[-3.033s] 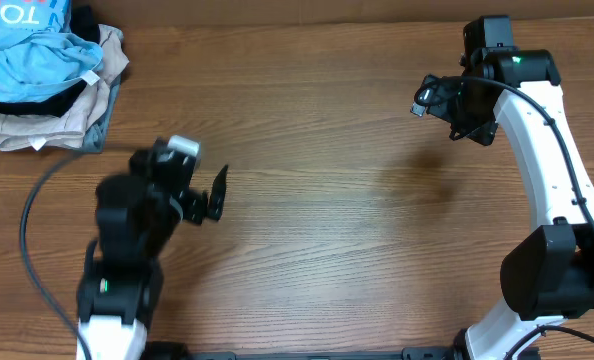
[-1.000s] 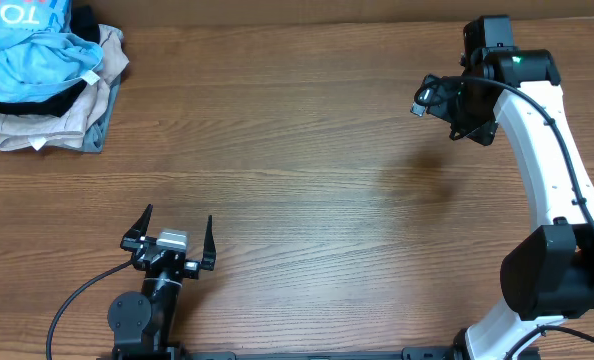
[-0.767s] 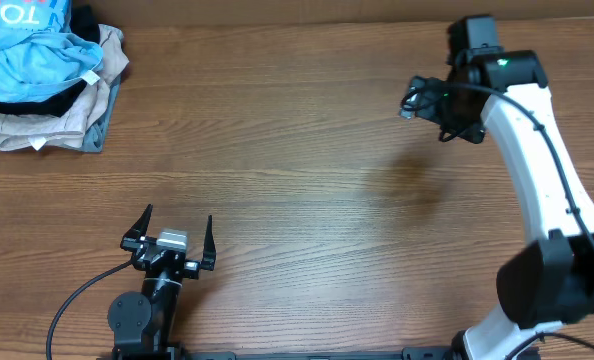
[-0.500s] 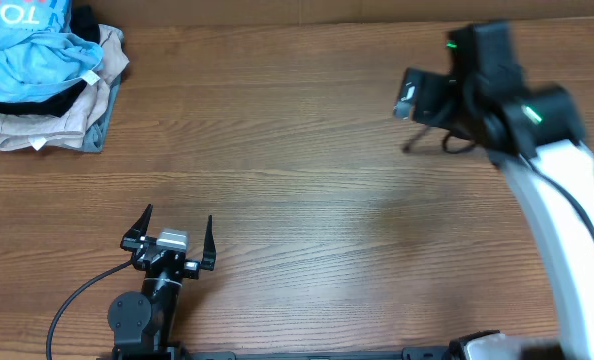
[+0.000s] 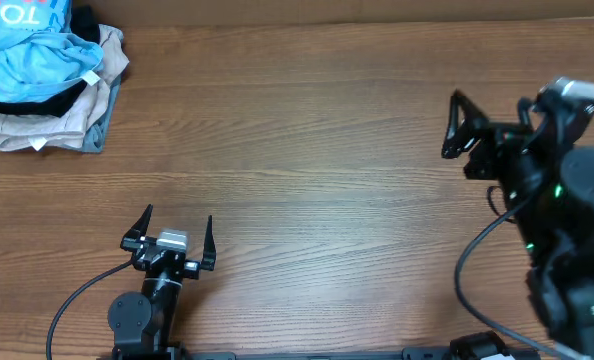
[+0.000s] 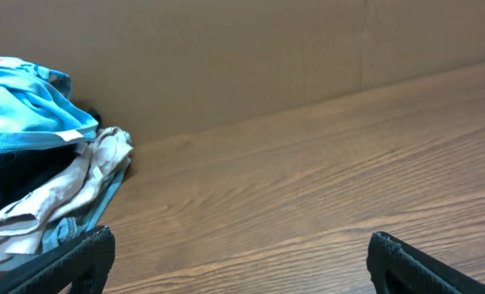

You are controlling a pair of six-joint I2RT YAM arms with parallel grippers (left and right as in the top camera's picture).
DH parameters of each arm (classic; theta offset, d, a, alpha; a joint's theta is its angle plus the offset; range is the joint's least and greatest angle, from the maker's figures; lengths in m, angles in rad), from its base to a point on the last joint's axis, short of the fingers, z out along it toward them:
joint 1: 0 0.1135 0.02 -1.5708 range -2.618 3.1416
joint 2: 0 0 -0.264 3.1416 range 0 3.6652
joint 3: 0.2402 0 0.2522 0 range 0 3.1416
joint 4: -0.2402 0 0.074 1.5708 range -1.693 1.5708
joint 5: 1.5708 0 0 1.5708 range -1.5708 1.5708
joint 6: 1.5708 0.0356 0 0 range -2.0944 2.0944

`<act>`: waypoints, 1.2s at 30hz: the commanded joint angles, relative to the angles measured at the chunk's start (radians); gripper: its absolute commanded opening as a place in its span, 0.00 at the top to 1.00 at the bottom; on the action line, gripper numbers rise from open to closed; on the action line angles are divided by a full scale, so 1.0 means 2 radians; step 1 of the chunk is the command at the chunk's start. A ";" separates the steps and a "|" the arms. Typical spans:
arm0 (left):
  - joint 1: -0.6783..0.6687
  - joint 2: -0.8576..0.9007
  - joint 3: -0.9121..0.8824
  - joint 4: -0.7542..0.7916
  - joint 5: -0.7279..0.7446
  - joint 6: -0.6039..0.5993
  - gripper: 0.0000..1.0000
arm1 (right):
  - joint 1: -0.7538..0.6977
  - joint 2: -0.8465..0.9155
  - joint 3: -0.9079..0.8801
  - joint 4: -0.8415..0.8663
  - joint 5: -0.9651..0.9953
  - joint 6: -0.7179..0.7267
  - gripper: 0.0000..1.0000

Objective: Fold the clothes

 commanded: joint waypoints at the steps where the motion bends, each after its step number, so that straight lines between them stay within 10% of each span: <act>1: 0.002 -0.005 -0.003 0.001 -0.003 -0.003 0.00 | -0.025 -0.084 -0.151 0.086 -0.058 -0.039 0.00; 15: 0.002 -0.005 -0.003 0.001 -0.003 -0.003 0.00 | -0.044 -0.336 -0.534 0.325 -0.113 -0.039 0.00; 36: 0.002 -0.005 -0.003 0.001 -0.003 -0.003 0.00 | -0.044 -0.431 -0.575 0.223 -0.101 -0.047 0.00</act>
